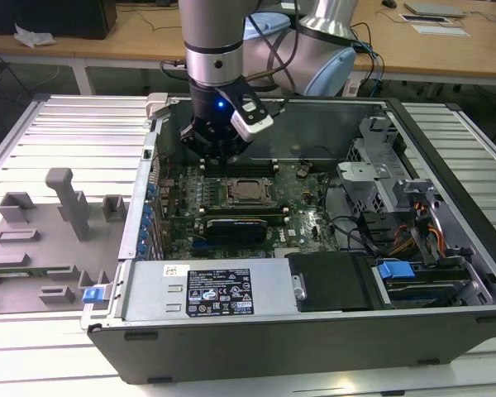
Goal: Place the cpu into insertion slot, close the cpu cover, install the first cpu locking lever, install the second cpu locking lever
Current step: 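Install the first cpu locking lever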
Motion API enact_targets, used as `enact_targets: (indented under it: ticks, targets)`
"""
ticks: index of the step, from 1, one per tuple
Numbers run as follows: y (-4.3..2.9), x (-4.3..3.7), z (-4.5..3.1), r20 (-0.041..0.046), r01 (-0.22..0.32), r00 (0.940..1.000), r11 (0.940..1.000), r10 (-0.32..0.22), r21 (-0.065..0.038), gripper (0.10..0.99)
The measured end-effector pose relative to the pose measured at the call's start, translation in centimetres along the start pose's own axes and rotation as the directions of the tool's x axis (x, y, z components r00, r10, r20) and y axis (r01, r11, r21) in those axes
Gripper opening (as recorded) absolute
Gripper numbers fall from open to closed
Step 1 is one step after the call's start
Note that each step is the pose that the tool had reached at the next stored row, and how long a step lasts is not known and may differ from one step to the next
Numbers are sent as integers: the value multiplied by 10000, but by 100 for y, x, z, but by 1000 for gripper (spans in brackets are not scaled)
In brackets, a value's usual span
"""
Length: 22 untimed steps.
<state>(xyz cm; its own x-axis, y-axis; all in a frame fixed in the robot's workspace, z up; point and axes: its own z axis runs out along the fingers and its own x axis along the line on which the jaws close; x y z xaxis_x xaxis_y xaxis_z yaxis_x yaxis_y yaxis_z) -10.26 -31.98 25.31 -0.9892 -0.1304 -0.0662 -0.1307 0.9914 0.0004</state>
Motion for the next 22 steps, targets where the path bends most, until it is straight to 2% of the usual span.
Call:
enact_targets:
  ticks: [4, 10, 11, 14, 16, 17, 18, 19, 20, 22]
  targets:
    - [12, 87, -3, 3, -1, 10000, 10000, 1, -22, 106]
    - [21, 163, -2, 21, -10, 10000, 9999, 11, -163, 106]
    - [22, 167, -2, 31, -12, 10000, 9997, 12, -235, 106]
    - [23, 171, -2, 120, -57, 9999, 9956, 68, -930, 106]
    - [22, 171, -2, 166, -74, 9998, 9916, 96, -1292, 106]
    - [23, 171, -1, 199, -87, 9997, 9875, 119, -1571, 106]
    - [22, 172, -2, 217, -94, 9997, 9850, 133, -1723, 106]
    - [23, 172, -2, 243, -103, 9996, 9810, 153, -1938, 106]
    - [23, 172, -2, 260, -109, 9995, 9782, 166, -2075, 106]
    - [23, 172, -2, 261, -110, 9995, 9780, 168, -2082, 106]
